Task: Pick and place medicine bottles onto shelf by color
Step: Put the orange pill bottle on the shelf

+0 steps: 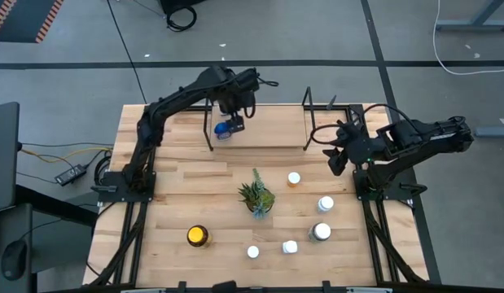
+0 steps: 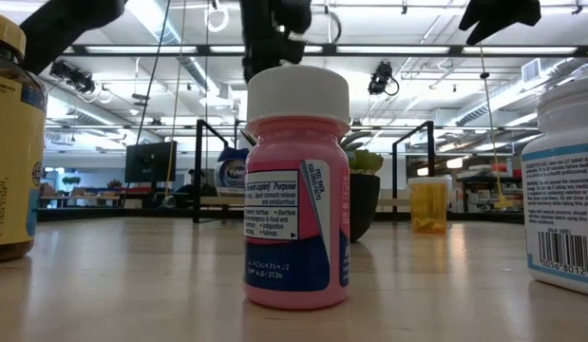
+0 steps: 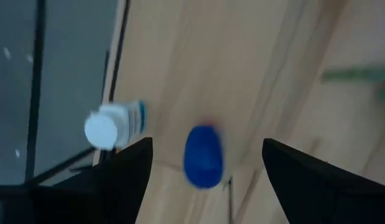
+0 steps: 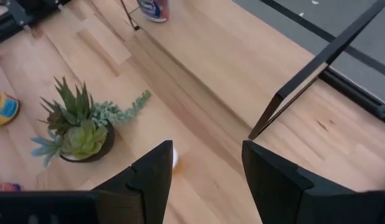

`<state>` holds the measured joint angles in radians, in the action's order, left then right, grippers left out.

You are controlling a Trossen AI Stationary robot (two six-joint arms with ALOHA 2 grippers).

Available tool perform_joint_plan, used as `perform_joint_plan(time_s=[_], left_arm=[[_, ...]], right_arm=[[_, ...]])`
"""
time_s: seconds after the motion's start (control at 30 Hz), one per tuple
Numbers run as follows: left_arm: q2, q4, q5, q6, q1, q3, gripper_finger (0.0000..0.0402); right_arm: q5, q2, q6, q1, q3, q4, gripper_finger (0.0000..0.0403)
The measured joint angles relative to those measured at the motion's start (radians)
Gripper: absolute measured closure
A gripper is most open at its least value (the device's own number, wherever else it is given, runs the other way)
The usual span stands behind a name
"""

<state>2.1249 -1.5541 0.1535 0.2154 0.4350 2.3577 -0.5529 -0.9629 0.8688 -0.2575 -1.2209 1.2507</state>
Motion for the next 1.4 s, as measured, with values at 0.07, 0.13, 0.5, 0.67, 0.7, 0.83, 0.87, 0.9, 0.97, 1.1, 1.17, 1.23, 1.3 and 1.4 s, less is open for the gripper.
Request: perform_joint_plan(time_s=[0.07,0.13,0.5,0.67,0.7,0.83,0.87,0.9,0.97,1.1,1.17,1.23,1.3,1.4], left_arm=[[-0.032,0.018,-0.003,-0.035,-0.027,-0.023,0.0090],[-0.048,0.016,0.000,-0.092,-0.059,-0.022,0.0090],[-0.097,0.037,-0.024,-0.388,-0.237,-0.002,0.0103],[-0.160,0.037,-0.025,-0.486,-0.320,-0.002,0.0104],[-0.178,0.035,-0.027,-0.503,-0.333,-0.002,0.0104],[-0.262,0.034,-0.025,-0.558,-0.378,-0.002,0.0104],[-0.287,0.034,-0.024,-0.568,-0.388,-0.002,0.0104],[-0.310,0.031,-0.024,-0.571,-0.399,-0.002,0.0104],[-0.354,0.030,-0.027,-0.575,-0.421,-0.002,0.0104],[-0.432,0.030,-0.028,-0.600,-0.458,-0.002,0.0104],[-0.460,0.030,-0.026,-0.617,-0.470,-0.002,0.0104],[-0.482,0.030,-0.020,-0.619,-0.481,-0.002,0.0104],[-0.501,0.027,-0.011,-0.623,-0.491,-0.002,0.0104],[-0.517,0.011,0.005,-0.653,-0.504,-0.001,0.0104]], right_arm=[[0.005,-0.006,0.008,0.000,0.000,0.002,0.0203],[0.020,-0.020,0.000,0.002,0.000,0.017,0.0203],[0.224,-0.190,-0.165,0.062,0.000,0.036,0.0203],[0.288,-0.257,-0.268,0.080,0.000,0.005,0.0203],[0.293,-0.264,-0.280,0.081,0.000,-0.007,0.0203],[0.317,-0.285,-0.376,0.095,0.000,-0.099,0.0202],[0.343,-0.288,-0.399,0.109,0.000,-0.124,0.0201],[0.372,-0.291,-0.417,0.124,0.000,-0.148,0.0199],[0.431,-0.313,-0.444,0.162,0.000,-0.193,0.0192],[0.520,-0.389,-0.558,0.227,0.000,-0.224,0.0169],[0.553,-0.435,-0.610,0.255,0.000,-0.221,0.0156],[0.579,-0.479,-0.635,0.275,0.000,-0.223,0.0145],[0.582,-0.515,-0.636,0.286,0.001,-0.221,0.0135],[0.582,-0.555,-0.650,0.288,0.001,-0.222,0.0122]])
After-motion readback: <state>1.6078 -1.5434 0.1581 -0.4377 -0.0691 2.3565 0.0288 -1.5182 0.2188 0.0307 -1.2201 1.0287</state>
